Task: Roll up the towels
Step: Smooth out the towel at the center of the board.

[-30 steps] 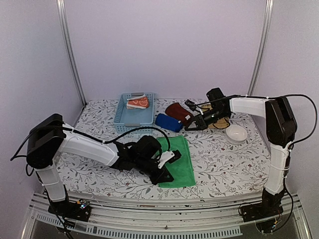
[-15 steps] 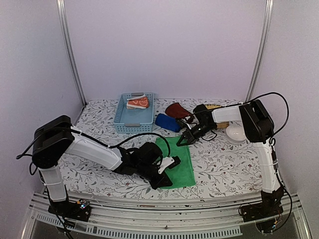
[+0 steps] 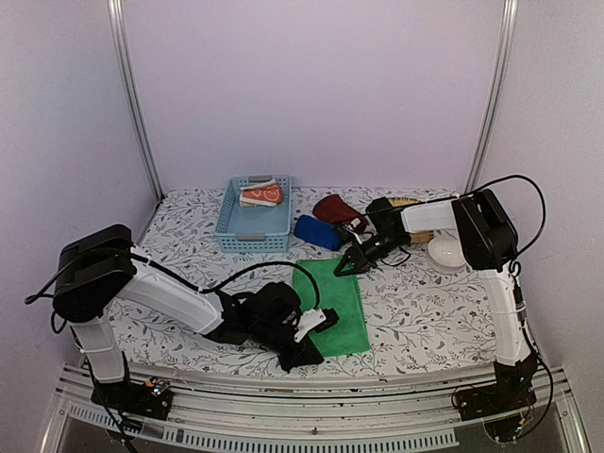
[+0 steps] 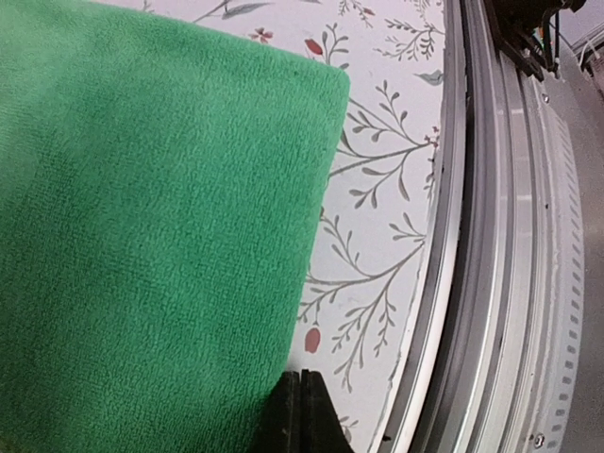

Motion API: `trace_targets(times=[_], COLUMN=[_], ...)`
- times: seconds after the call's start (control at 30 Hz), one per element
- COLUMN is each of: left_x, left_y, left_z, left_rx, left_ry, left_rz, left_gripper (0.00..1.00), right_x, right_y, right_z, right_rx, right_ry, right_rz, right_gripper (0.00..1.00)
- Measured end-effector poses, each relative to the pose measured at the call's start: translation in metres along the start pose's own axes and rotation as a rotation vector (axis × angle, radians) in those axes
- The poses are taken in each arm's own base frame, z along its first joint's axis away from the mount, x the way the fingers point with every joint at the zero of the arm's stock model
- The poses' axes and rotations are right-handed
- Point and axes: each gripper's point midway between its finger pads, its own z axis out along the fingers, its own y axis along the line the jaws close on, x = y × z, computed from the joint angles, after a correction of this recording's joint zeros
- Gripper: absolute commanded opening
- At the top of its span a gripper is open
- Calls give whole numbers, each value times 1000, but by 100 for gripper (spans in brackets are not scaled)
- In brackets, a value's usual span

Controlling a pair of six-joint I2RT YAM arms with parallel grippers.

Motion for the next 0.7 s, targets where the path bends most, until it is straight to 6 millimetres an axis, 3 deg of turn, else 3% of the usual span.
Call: trace_targets(times=[0.17,0.27,0.33,0.37,0.47,0.53,0.63,0.7], left_x=[0,2,-5,-12,-47,-76,-106,-115], left_y=[-1,-4,-10,-13,-23,-24,-9,8], left_z=[-2,-14,-27,-34,-66,-93,-129,-142], left_rx=[-3,-13,-24,-32,-91,-175,-348,-467], left_ry=[17,48,44,33,-57,-156,-289,-335], left_rz=[6,19,44,62,149,196,217,217], left_gripper=[6,10,16,22,59,77,86,88], right_x=[1,0,-8,-12,-25,-28,-25,-15], right_y=[12,35,61,75,130,162,193,202], right_z=[-6,-25,-46,-58,-104,-133,-167,-178], right_rx=[-28,-31,-28,-25,5,40,125,158], right_ry=[-4,-16,-47,-67,-157,-215,-296,-324], right_rz=[-15,-66,-144,-188,-385,-506,-657,-718], right_gripper=[20,29,32,33,36,43,48,49])
